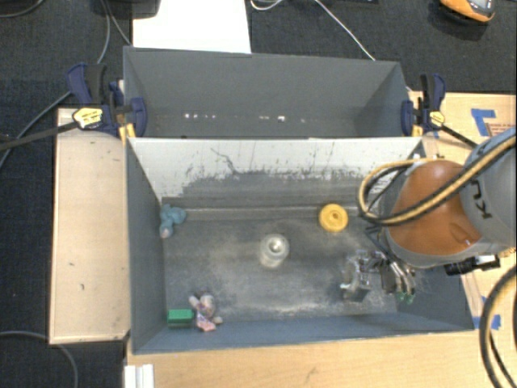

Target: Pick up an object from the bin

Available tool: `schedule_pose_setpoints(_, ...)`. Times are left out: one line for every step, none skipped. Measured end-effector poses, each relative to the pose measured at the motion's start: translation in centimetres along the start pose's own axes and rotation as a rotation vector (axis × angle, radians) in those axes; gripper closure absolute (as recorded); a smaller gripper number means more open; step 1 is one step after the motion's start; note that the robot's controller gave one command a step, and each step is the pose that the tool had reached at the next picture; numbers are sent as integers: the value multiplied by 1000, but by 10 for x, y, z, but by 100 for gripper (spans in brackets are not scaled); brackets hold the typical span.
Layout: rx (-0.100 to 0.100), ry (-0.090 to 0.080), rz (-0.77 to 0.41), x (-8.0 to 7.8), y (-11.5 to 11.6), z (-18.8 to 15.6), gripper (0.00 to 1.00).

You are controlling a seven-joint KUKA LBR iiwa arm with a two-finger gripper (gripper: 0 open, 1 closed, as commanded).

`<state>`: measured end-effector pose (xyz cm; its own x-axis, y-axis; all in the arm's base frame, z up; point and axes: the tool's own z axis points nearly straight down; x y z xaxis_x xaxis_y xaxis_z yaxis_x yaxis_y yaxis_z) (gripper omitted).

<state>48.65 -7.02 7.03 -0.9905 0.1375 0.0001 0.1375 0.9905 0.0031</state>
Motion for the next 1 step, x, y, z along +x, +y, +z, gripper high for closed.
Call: schedule_pose_setpoints(0,0,-3,0,0,0,100)
